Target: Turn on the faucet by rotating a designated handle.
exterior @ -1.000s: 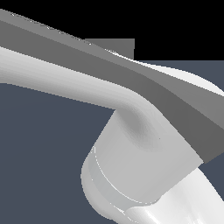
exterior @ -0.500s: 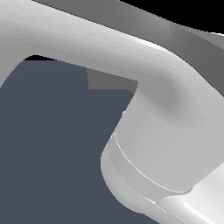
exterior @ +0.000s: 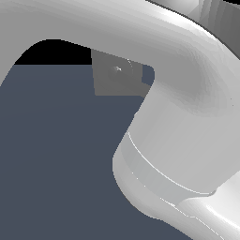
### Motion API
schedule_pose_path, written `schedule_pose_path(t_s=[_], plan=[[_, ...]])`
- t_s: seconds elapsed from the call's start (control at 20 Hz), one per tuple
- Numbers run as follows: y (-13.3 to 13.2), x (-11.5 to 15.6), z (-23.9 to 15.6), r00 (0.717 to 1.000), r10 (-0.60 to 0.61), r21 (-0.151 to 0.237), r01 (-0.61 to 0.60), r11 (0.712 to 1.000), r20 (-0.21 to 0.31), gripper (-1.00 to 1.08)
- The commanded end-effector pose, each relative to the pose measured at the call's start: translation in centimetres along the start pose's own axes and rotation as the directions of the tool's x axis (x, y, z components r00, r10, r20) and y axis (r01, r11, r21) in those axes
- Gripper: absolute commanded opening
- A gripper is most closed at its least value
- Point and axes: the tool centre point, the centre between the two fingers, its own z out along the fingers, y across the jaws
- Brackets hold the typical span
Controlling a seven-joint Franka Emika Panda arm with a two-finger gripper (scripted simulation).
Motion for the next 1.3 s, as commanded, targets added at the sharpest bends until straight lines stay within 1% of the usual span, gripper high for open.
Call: schedule_pose_path(t_s=[0.0, 1.25], plan=[[0.3, 1.4, 0.0, 1.000, -0.003, -0.003, 0.003, 1.000, -0.010, -1.00], [1.3, 10.9, 0.1, 0.999, -0.046, 0.003, 0.046, 0.999, -0.027, -1.00]])
